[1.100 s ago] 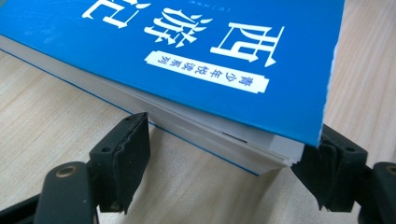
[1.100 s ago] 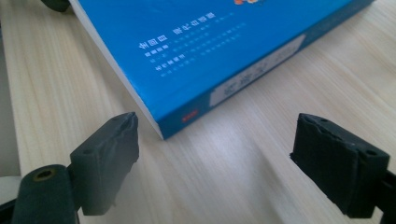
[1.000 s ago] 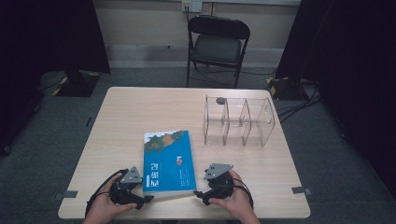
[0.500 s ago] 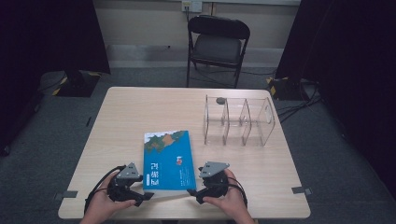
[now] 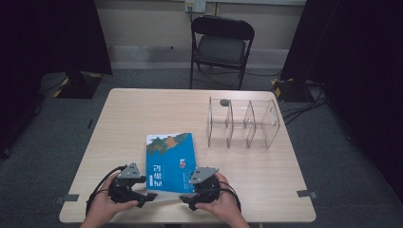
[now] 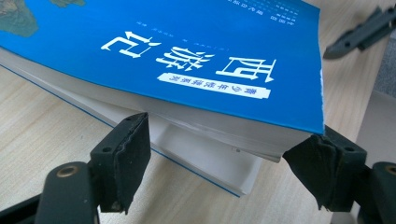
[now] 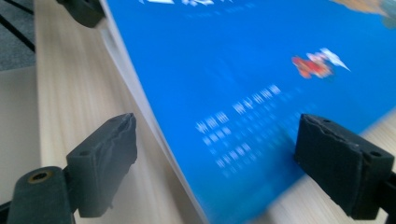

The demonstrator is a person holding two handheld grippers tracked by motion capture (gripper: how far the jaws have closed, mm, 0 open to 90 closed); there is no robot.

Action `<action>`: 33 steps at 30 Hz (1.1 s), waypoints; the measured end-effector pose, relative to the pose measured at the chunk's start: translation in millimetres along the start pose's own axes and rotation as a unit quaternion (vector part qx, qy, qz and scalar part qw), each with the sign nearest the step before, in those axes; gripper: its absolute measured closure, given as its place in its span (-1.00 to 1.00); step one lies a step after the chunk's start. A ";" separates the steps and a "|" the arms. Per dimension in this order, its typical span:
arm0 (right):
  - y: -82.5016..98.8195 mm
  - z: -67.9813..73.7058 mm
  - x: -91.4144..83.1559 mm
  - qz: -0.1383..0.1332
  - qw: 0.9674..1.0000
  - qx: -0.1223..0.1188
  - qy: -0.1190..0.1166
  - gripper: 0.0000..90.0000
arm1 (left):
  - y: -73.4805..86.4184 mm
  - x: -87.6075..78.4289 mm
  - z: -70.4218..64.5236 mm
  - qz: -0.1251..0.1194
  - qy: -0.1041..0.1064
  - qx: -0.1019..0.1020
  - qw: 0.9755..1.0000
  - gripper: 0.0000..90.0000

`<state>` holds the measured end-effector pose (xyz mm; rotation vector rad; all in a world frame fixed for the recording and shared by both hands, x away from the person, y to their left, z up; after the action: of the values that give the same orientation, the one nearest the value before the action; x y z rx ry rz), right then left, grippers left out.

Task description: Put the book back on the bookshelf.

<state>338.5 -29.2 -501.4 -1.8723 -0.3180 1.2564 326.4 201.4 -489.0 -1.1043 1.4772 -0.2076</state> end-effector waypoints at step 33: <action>-25.6 25.6 39.3 -0.029 0.998 -0.006 0.057 -0.82 | -17.1 -5.5 -2.5 -0.009 0.000 -0.003 1.000 -0.49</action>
<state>340.8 23.3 -511.2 -1.9229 -0.3184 1.1066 331.8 195.1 -472.9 -1.1228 1.4698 -0.2162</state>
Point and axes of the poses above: each handheld gripper's, and its own axes: x roughly forward along the jaws, y roughly out of its underside, z roughly to its left, the point moved 4 cm from there along x, roughly forward along the jaws, and after that the axes turned 10 degrees about y, right-handed, at the moved point
